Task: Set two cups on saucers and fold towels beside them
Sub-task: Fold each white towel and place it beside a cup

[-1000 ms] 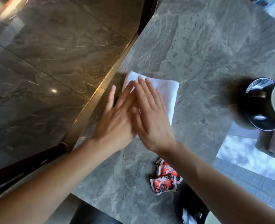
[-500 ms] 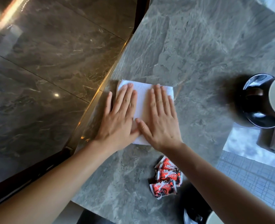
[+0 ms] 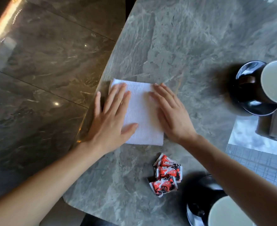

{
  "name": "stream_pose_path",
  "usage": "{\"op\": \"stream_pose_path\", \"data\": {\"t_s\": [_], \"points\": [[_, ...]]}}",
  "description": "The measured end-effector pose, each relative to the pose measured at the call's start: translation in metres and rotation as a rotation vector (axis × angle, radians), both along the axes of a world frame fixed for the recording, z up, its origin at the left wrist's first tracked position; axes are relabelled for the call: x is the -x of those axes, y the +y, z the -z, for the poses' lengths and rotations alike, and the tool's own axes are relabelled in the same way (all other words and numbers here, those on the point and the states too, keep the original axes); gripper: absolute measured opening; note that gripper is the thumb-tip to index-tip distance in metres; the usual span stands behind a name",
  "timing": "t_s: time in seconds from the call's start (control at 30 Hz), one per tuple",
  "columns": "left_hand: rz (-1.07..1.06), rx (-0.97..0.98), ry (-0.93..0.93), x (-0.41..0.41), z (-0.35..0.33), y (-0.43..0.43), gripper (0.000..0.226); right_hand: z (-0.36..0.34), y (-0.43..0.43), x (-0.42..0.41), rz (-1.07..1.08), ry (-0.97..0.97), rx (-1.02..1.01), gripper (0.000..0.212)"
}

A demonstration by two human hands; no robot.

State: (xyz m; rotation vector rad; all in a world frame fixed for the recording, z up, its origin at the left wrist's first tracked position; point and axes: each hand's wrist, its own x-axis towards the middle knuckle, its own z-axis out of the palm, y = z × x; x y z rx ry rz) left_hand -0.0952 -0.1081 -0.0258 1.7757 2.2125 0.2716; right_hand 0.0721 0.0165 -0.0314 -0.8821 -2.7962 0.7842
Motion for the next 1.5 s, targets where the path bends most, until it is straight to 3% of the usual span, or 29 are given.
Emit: {"op": "stream_pose_path", "data": {"t_s": [0.1,0.2,0.3,0.5,0.63,0.9,1.2,1.37,1.5], "points": [[-0.004,-0.214,-0.261,-0.023,-0.022,-0.009,0.048,0.001,0.012,-0.016,-0.085,0.07,-0.207,0.033],[-0.014,-0.108,-0.409,-0.059,-0.035,-0.021,0.046,0.002,0.022,-0.02,-0.226,0.062,-0.311,0.027],[0.012,0.077,-0.279,-0.067,-0.027,-0.022,0.065,0.001,0.034,-0.02,-0.297,0.076,-0.329,0.02],[0.147,0.128,-0.095,-0.039,-0.017,-0.013,0.077,-0.004,0.038,-0.036,-0.16,0.085,-0.441,0.018],[0.159,0.106,-0.056,-0.02,-0.012,0.008,0.063,-0.011,0.021,-0.048,-0.069,0.061,-0.312,0.029],[0.214,-0.146,-0.073,-0.008,0.001,0.028,0.039,-0.012,0.001,-0.074,0.052,0.004,-0.113,0.021],[0.158,-0.253,-0.167,-0.008,0.007,0.032,0.025,0.002,-0.012,-0.065,0.214,0.038,-0.001,0.049],[0.044,-0.293,-0.327,-0.007,0.007,0.027,0.019,-0.001,-0.007,-0.06,0.245,0.09,-0.026,0.044],[-0.008,-0.291,-0.414,-0.006,-0.001,0.023,0.03,-0.005,0.007,-0.066,0.127,0.144,-0.104,0.024]]}}
